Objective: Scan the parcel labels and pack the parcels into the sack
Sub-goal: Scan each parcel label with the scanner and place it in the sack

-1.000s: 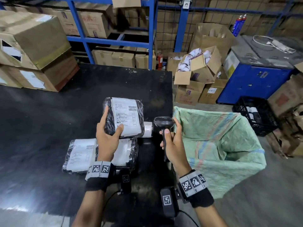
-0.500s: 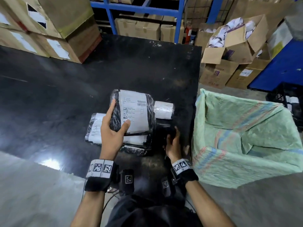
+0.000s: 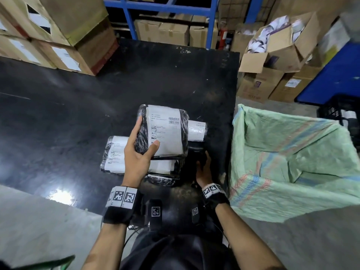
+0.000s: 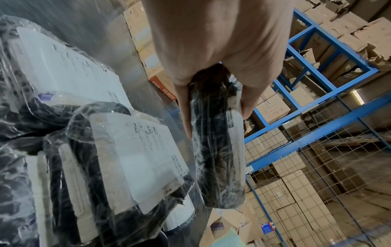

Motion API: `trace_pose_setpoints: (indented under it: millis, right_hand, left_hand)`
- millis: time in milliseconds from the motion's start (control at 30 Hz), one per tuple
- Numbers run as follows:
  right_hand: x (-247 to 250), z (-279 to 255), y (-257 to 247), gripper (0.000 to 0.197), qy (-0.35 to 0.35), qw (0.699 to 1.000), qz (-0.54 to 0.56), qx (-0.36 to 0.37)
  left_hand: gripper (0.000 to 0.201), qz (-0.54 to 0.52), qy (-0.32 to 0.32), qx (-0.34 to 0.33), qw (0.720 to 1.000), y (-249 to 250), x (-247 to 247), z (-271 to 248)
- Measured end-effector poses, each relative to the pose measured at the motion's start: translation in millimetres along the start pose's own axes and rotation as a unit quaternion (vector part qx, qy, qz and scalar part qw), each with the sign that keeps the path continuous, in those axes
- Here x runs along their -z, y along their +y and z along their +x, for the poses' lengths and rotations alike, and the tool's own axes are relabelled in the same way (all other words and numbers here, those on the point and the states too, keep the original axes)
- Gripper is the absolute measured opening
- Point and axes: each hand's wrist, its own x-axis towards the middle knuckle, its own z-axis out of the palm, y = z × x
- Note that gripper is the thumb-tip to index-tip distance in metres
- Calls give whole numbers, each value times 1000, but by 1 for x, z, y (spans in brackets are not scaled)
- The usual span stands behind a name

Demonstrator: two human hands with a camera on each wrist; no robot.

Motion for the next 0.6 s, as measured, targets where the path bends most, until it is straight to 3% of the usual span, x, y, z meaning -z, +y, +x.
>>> trace_pose_setpoints:
  millis: [67, 167, 300, 467, 600]
  right_hand:
    - [6, 2, 5, 65, 8, 999, -19, 36]
    - [18, 7, 18, 84, 31, 998, -16, 55]
    - [50, -18, -9, 57, 30, 994, 11, 109]
    - [85, -61, -64, 50, 2, 980, 41, 193]
    - [105, -73, -83, 51, 9, 976, 41, 215]
  left_hand:
    - [78, -11, -11, 2, 1000, -1, -5, 2]
    - [78, -20, -33, 5, 999, -4, -13, 3]
    - [78, -26, -60, 15, 998, -13, -28, 0]
    - [80, -65, -86, 40, 993, -18, -60, -10]
    - [78, -103, -126, 46, 986, -17, -86, -20]
